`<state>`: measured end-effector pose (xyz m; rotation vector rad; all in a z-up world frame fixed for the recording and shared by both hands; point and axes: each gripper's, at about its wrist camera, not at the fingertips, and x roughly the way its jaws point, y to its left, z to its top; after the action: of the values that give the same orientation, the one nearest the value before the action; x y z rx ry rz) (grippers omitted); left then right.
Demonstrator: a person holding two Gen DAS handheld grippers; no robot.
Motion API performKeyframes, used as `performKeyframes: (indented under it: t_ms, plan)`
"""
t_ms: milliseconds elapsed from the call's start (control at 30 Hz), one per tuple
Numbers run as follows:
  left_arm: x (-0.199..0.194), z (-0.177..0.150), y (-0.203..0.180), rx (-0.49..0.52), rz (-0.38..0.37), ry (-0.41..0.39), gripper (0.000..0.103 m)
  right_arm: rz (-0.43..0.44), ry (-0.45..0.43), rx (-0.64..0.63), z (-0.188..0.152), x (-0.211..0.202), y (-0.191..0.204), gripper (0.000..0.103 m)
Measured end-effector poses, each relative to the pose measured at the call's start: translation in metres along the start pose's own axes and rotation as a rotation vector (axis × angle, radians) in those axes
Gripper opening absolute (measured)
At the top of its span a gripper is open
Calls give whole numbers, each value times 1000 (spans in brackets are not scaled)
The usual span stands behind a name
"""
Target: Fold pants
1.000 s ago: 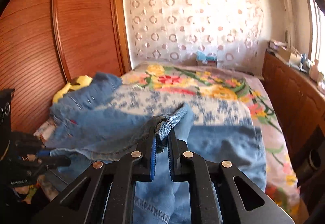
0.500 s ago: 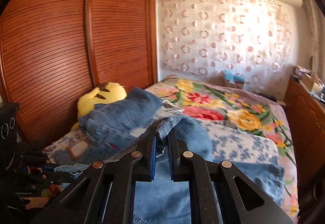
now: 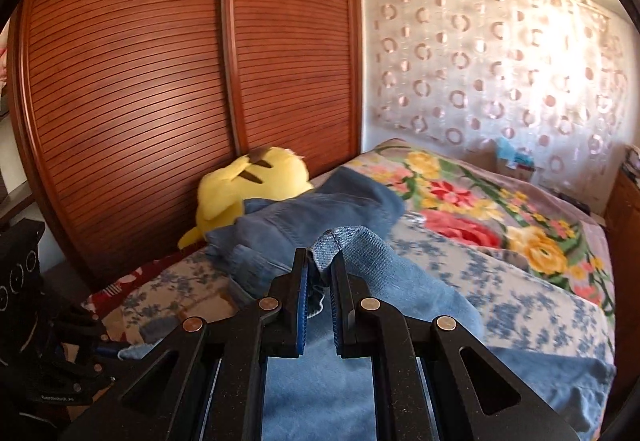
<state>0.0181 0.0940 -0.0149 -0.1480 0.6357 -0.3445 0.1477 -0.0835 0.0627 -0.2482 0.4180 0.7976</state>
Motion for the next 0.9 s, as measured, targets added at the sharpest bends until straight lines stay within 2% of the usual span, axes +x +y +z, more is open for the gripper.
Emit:
performKeyframes:
  t_ms: [300, 433, 467, 500, 533, 600, 767, 900]
  plan:
    - [7, -19, 20, -44, 24, 42, 9, 65, 65, -12, 14, 44, 6, 10]
    - [7, -20, 20, -41, 26, 47, 9, 62, 88, 8, 14, 47, -2, 17]
    - [8, -21, 21, -45, 28, 49, 9, 66, 85, 13, 15, 43, -5, 19]
    - [6, -22, 24, -47, 27, 50, 9, 67, 77, 23, 15, 40, -10, 25]
    - [6, -22, 25, -48, 29, 52, 9, 70, 65, 31, 15, 37, -13, 36]
    - [7, -23, 27, -49, 33, 60, 9, 66, 42, 51, 16, 29, -21, 45]
    - [8, -23, 31, -60, 44, 67, 9, 29, 23, 69, 8, 7, -32, 45]
    - [9, -21, 35, -69, 64, 76, 17, -23, 35, 65, -13, -12, -35, 45]
